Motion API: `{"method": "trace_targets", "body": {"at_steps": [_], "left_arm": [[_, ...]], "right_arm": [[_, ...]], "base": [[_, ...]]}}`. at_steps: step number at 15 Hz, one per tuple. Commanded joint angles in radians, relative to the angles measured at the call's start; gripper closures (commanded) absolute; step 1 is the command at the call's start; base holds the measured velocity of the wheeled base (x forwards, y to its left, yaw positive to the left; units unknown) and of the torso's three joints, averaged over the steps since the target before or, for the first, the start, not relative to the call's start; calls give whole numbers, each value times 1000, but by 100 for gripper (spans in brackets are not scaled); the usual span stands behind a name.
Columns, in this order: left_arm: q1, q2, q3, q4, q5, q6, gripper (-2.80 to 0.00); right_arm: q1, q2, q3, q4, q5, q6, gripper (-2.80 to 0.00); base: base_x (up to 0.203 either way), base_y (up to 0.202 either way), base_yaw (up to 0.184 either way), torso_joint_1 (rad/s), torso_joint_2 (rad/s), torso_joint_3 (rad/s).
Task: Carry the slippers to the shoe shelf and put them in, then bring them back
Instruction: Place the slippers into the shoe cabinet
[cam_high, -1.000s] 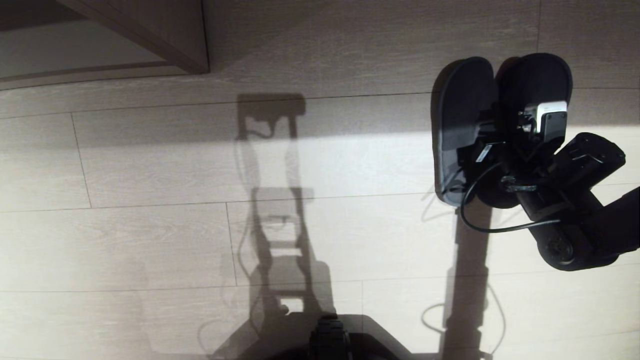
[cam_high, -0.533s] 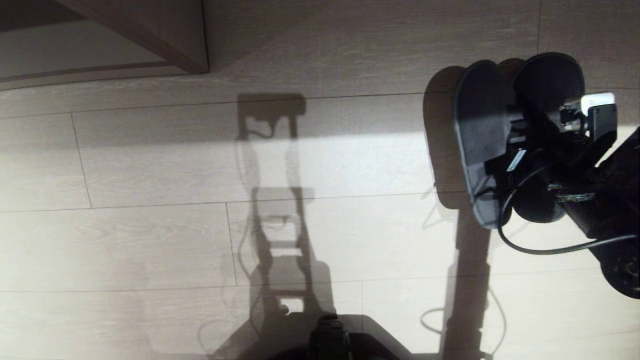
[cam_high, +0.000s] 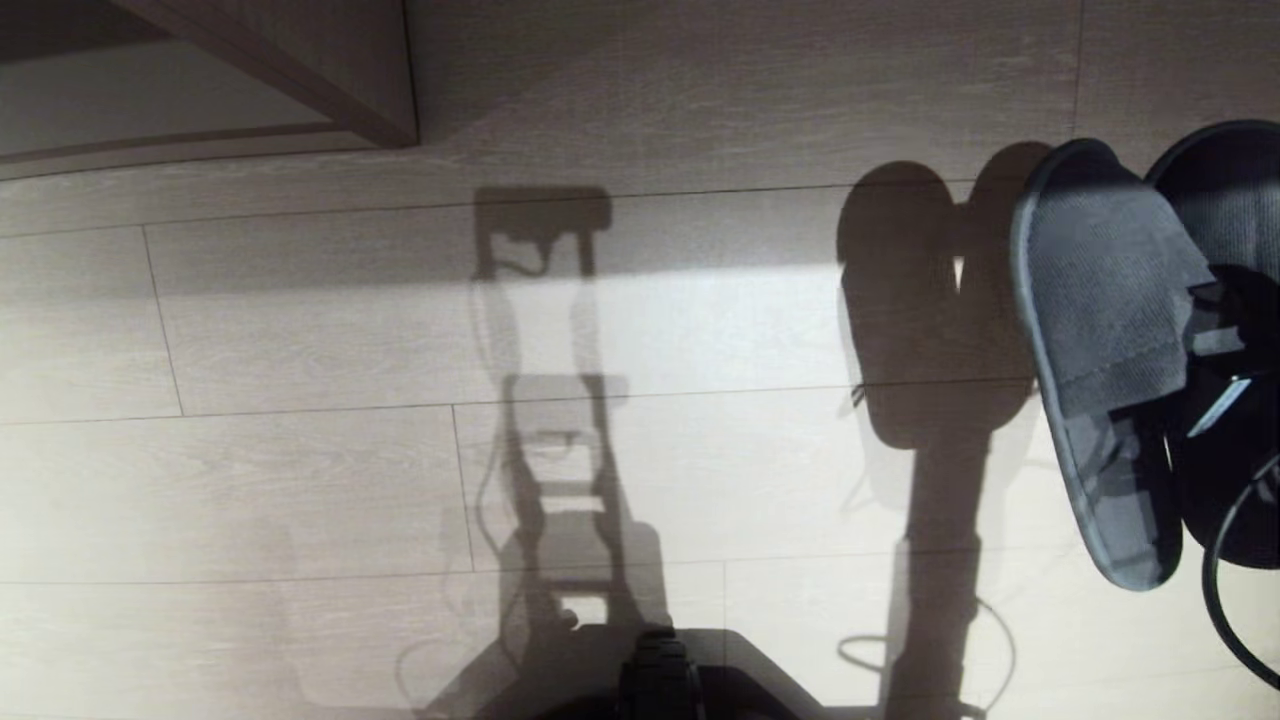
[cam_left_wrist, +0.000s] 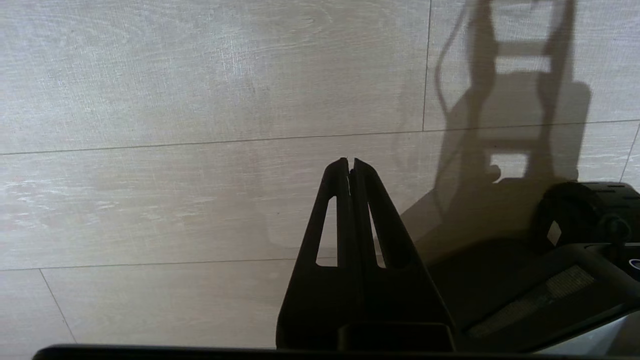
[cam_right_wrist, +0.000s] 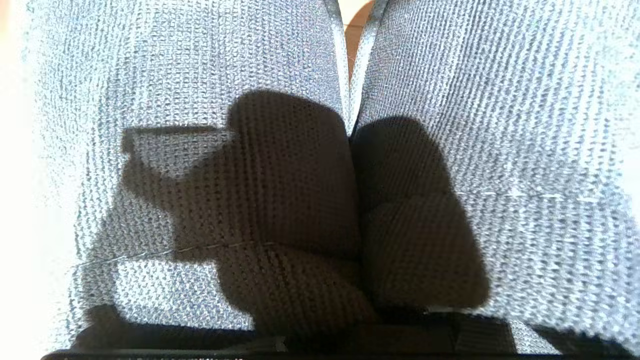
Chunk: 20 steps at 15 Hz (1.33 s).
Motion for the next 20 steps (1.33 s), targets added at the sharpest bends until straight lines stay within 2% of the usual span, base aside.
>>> {"method": "trace_targets", "body": {"at_steps": [1, 3, 5, 8, 12, 14, 17, 20], "left_arm": [[0, 0, 2, 0, 0, -1, 0], [0, 0, 2, 0, 0, -2, 0], [0, 0, 2, 0, 1, -2, 0], [0, 0, 2, 0, 0, -2, 0], [0, 0, 2, 0, 1, -4, 0], [0, 0, 2, 0, 0, -4, 0], [0, 0, 2, 0, 0, -2, 0], [0, 0, 2, 0, 0, -1, 0]], "right_arm": [[1, -158, 40, 12, 0, -1, 0], [1, -364, 78, 124, 2, -2, 0], [3, -608, 101, 321, 9, -2, 0], [-9, -875, 131, 597, 43, 3, 0], [-50, -1109, 259, 765, 129, 32, 0], [-56, -1185, 309, 930, 147, 53, 0], [-58, -1188, 404, 928, 150, 56, 0], [-58, -1188, 422, 949, 82, 55, 0]], "base": [[0, 0, 0, 0, 0, 0], [0, 0, 0, 0, 0, 0], [0, 0, 0, 0, 0, 0], [0, 0, 0, 0, 0, 0], [0, 0, 0, 0, 0, 0], [0, 0, 0, 0, 0, 0], [0, 0, 0, 0, 0, 0], [0, 0, 0, 0, 0, 0]]}}
